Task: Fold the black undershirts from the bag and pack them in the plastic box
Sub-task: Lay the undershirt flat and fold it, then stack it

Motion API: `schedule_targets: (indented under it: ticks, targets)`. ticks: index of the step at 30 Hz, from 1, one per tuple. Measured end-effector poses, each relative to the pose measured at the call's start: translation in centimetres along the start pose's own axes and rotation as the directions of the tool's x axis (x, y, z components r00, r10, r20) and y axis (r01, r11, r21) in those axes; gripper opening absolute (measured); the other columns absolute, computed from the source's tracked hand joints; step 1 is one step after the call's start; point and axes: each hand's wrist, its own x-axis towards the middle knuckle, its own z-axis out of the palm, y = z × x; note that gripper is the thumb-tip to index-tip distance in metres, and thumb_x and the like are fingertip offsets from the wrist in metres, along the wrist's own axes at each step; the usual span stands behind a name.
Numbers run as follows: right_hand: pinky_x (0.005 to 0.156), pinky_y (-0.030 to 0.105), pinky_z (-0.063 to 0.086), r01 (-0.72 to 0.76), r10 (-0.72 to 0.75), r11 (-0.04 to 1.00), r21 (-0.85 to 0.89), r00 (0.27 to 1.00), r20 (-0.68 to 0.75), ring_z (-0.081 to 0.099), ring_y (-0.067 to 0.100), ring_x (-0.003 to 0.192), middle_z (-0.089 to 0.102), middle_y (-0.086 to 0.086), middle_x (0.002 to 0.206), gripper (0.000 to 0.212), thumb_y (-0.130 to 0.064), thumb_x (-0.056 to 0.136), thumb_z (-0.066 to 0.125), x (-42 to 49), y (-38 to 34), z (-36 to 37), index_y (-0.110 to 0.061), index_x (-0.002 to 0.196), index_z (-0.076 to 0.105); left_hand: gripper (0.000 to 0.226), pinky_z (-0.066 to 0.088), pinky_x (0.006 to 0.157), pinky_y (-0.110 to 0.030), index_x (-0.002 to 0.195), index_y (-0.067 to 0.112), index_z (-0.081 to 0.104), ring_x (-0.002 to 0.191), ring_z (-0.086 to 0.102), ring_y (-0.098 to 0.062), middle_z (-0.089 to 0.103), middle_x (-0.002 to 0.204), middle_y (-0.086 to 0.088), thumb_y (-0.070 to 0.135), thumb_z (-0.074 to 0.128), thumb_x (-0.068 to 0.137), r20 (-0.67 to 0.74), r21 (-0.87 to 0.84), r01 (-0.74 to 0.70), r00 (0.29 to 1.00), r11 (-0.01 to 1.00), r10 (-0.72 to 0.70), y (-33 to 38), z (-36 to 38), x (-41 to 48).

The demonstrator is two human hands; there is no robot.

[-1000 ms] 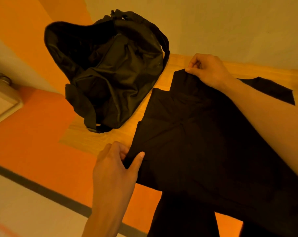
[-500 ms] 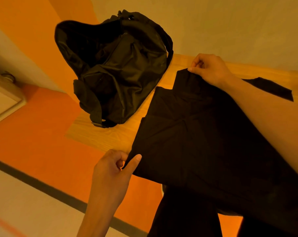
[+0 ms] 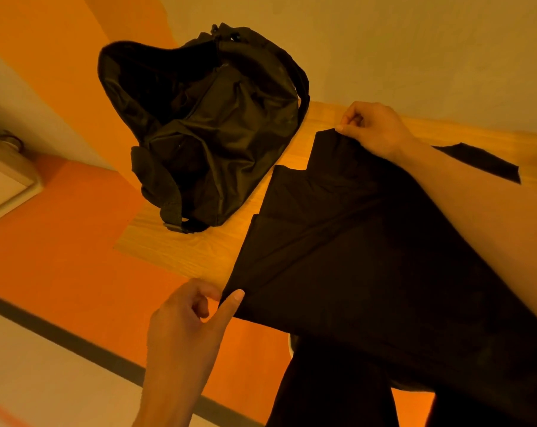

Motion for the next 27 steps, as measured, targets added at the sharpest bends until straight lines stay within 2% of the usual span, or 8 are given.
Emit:
schedule_targets:
  ticks: [3,7,11,15,18,21,24,27]
  targets:
    - [0.085,0.034,0.05,0.07,-0.076,0.993,-0.09,0.995,-0.061,0.059,0.017,0.094,0.061,-0.004,0.101,0.024,-0.037,0.101,0.057,-1.6,-1.2,-1.3,-0.019,0.116,0.062,0.023,0.038,0.058,-0.016,0.082,0.029,0.059,0.072,0.051,-0.009,0.051,0.076,0.009,0.051,0.062,0.084,-0.125,0.009,-0.224,0.967,0.975,0.224,2.7,0.2,0.2]
    - [0.098,0.044,0.046,0.125,-0.161,0.958,-0.258,0.979,-0.125,0.059,0.024,0.113,0.064,0.002,0.12,0.04,-0.049,0.1,0.05,-8.1,-1.0,-3.5,-0.022,0.129,0.058,0.024,0.04,0.067,-0.018,0.118,0.023,0.065,0.073,0.054,-0.007,0.058,0.106,0.007,0.036,0.056,0.1,0.028,0.195,-0.53,0.844,0.825,0.536,7.4,2.6,5.5]
    - [0.116,0.049,0.034,-0.059,0.014,0.878,-0.475,0.995,-0.097,0.042,0.028,0.141,0.049,0.009,0.15,0.064,-0.063,0.101,0.031,-17.7,0.8,-4.9,-0.024,0.15,0.044,0.045,0.049,0.083,-0.048,0.147,0.023,0.047,0.109,0.061,-0.037,0.047,0.141,-0.006,0.015,0.052,0.102,0.284,0.429,-0.643,0.763,0.635,0.581,10.5,7.5,13.0]
    - [0.124,0.041,0.012,-0.331,0.286,0.802,-0.497,0.944,-0.168,0.012,0.024,0.154,0.02,0.011,0.166,0.075,-0.062,0.096,0.02,-25.0,2.9,-6.1,-0.021,0.159,0.023,0.034,0.049,0.072,-0.05,0.129,0.006,0.058,0.094,0.06,-0.046,0.05,0.127,-0.019,-0.001,0.053,0.097,0.344,0.515,-0.661,0.743,0.546,0.574,10.9,9.1,16.2]
    - [0.126,0.041,0.004,-0.412,0.418,0.741,-0.53,0.901,-0.116,-0.007,0.021,0.155,-0.001,0.009,0.169,0.08,-0.066,0.092,0.007,-27.6,4.9,-5.9,-0.024,0.16,0.002,0.012,0.036,0.063,-0.042,0.108,-0.001,0.058,0.079,0.056,-0.045,0.049,0.11,-0.022,-0.003,0.056,0.097,0.292,0.553,-0.646,0.742,0.526,0.604,11.4,9.2,16.1]
    - [0.126,0.041,-0.001,-0.458,0.481,0.719,-0.523,0.871,-0.102,-0.014,0.018,0.154,-0.014,0.004,0.168,0.079,-0.068,0.089,-0.001,-28.2,5.5,-6.1,-0.03,0.158,-0.01,0.014,0.038,0.061,-0.041,0.108,-0.002,0.056,0.076,0.055,-0.045,0.047,0.111,-0.024,-0.005,0.057,0.095,0.286,0.567,-0.618,0.768,0.545,0.573,11.3,9.4,16.2]
    - [0.126,0.041,-0.003,-0.469,0.505,0.711,-0.523,0.859,-0.084,-0.016,0.018,0.153,-0.015,0.003,0.168,0.08,-0.069,0.088,-0.003,-28.5,5.3,-6.4,-0.031,0.158,-0.012,0.017,0.038,0.061,-0.038,0.112,-0.001,0.055,0.077,0.057,-0.042,0.047,0.115,-0.023,-0.001,0.059,0.096,0.263,0.567,-0.597,0.784,0.567,0.562,11.7,9.2,15.7]
    - [0.125,0.043,0.005,-0.456,0.442,0.735,-0.502,0.884,-0.155,0.0,0.025,0.155,0.007,0.012,0.168,0.079,-0.067,0.094,0.014,-27.8,3.8,-6.9,-0.024,0.161,0.012,0.009,0.042,0.05,-0.04,0.104,0.001,0.057,0.068,0.054,-0.035,0.048,0.112,-0.019,0.008,0.059,0.098,0.186,0.499,-0.688,0.678,0.526,0.711,12.8,9.2,13.6]
